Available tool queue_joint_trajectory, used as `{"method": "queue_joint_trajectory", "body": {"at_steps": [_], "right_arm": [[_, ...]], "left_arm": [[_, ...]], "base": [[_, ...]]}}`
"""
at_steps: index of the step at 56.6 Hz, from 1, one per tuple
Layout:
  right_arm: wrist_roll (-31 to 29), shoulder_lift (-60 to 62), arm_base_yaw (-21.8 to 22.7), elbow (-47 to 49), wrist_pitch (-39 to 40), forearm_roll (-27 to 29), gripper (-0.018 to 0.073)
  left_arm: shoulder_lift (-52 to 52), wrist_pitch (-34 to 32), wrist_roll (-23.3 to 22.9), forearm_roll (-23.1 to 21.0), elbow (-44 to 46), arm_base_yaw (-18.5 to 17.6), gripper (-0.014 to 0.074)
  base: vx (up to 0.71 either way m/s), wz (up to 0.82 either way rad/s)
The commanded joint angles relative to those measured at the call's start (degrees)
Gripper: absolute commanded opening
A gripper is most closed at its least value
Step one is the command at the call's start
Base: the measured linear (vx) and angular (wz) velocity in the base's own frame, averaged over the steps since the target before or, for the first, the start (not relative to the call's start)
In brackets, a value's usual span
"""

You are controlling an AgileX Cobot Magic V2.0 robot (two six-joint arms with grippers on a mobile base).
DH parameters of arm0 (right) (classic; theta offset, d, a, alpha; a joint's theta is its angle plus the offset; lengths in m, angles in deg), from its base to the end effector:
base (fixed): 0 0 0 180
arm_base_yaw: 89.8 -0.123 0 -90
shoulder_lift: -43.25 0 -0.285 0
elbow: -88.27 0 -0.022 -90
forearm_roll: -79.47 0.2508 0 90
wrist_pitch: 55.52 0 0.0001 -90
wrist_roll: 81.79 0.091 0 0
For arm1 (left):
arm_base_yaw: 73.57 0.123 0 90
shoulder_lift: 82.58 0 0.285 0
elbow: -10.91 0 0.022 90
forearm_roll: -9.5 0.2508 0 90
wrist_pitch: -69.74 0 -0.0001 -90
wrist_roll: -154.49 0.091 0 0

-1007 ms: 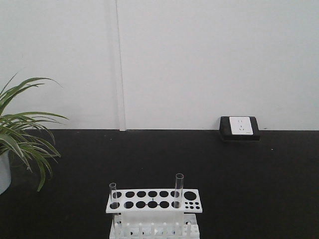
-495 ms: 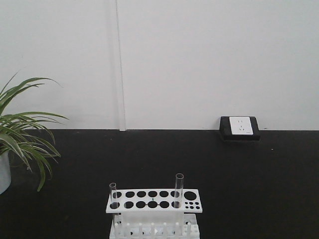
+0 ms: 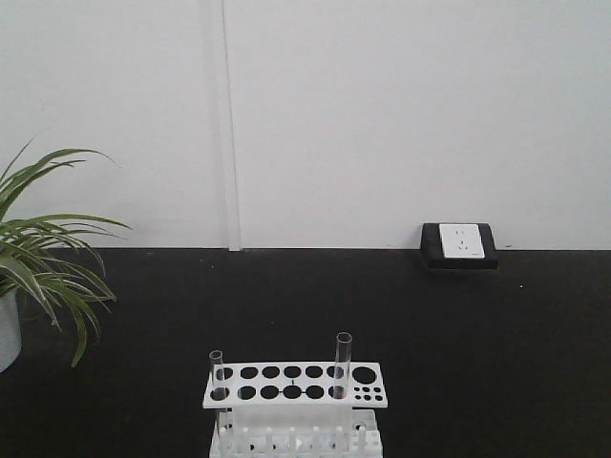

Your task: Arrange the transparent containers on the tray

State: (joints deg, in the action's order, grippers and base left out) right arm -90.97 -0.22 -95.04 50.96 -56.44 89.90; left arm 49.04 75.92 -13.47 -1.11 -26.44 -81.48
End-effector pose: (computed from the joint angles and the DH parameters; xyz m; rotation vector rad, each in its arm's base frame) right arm 0.1267 0.0119 0.3940 -0.0521 1.4254 0.0954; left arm 0.1484 -0.0225 0.3737 0.1467 1.5965 -0.1028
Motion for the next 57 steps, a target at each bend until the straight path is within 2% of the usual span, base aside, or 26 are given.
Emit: {"method": "queue_joint_trajectory", "body": {"at_steps": [1,4,15,26,32,38,44,47,53,57], "right_arm": [[0.33,-0.32,0.03,1.79,5.42,0.26,0.0723],[1.02,-0.32,0.03,1.79,5.42,0.67,0.0714],[0.94,-0.59,0.03,-2.04,8.05,-0.62,0.0650],[1.82,-0.59,0.03,-13.12,14.86,-0.54,0.0573],[2.50,-0.59,0.03,-17.34,17.64,-0.54,0.0544],[2.83,-0.59,0.03,-19.28,19.91,-0.59,0.0529],[2.77,-0.99,0.03,-19.50,21.50,-0.59,0.0526],[2.77,-0.99,0.03,-19.50,22.29,-0.59,0.0526],[2.77,-0.99,0.03,-19.50,23.76,-1.14,0.0526],[2.77,-0.99,0.03,-19.50,24.59,-2.88,0.0526]], "left_arm": [[-0.14,-5.76,-0.55,-0.84,2.18,-0.01,0.0589],[-0.14,-6.18,-0.77,-2.06,2.18,-0.01,0.0587],[-0.14,-7.83,-0.88,-1.92,-0.17,-0.14,0.0585],[-0.14,-12.85,-0.95,-1.92,-10.14,-1.16,0.0585],[-0.38,-19.45,-1.58,-1.92,-16.24,-3.02,0.0585],[-2.51,-28.89,-4.59,-1.31,-21.54,-5.85,0.0585],[-6.84,-35.59,-10.33,3.94,-23.54,-8.46,0.0585],[-10.67,-39.02,-13.60,8.77,-23.55,-9.60,0.0585],[-19.18,-50.29,-19.41,19.62,-23.55,-10.50,0.0585],[-27.02,-59.14,-22.73,22.88,-23.20,-10.43,0.0585]], "base": [[0.00,0.00],[0.00,0.00],[0.00,0.00],[0.00,0.00],[0.00,0.00],[0.00,0.00],[0.00,0.00],[0.00,0.00],[0.00,0.00],[0.00,0.00]]}}
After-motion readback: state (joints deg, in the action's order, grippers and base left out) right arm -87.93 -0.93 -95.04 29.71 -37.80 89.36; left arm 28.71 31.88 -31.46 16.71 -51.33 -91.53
